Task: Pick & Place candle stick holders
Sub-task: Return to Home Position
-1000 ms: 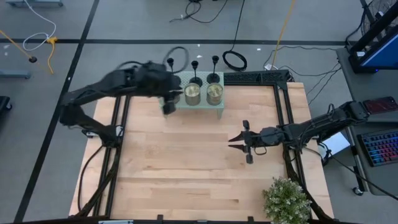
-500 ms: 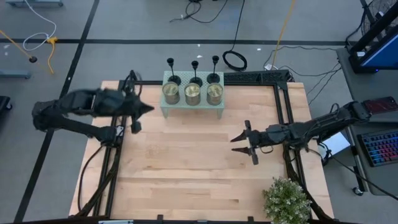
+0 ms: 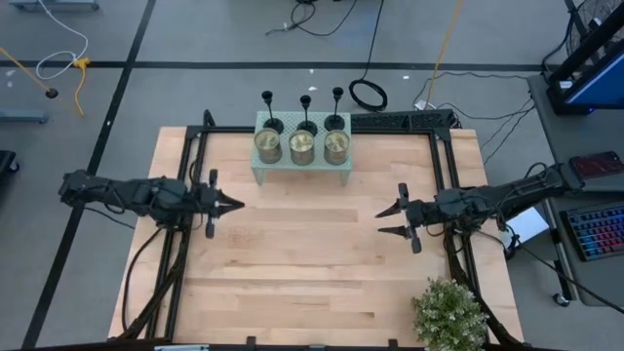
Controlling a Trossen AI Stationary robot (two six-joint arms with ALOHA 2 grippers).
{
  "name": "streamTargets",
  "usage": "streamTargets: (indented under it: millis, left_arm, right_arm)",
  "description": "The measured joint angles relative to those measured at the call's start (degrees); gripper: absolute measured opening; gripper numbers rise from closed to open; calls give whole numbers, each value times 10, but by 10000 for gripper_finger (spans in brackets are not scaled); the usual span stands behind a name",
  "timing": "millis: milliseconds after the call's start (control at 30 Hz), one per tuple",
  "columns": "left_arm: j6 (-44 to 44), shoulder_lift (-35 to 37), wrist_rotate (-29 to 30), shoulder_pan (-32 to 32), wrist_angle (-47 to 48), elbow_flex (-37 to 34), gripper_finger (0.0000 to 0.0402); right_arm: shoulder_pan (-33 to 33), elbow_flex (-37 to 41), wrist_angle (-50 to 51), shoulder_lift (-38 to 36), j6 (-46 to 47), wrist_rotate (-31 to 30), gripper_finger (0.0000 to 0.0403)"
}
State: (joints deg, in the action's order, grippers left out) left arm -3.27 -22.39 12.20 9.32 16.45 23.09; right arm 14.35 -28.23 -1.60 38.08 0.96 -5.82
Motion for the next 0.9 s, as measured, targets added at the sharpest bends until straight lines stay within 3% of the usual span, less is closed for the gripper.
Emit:
streamTargets:
  millis: [167,300,533,700,900]
  left_arm:
    - [3,52,-8,11,-105,-81,18]
    - [10,56,-2,11,-134,-110,38]
    - [17,56,72,11,-122,-113,134]
    - [-28,56,45,11,-115,-112,197]
    - [-8,77,38,11,8,-67,231]
  right_arm:
    - [0,23,-3,-29,-33,1,161]
    - [-1,61,-4,-80,-40,1,161]
    - [-2,126,-5,-203,-37,1,165]
    - [-2,157,10,-272,-56,1,163]
    - [-2,161,64,-346,-62,1,166]
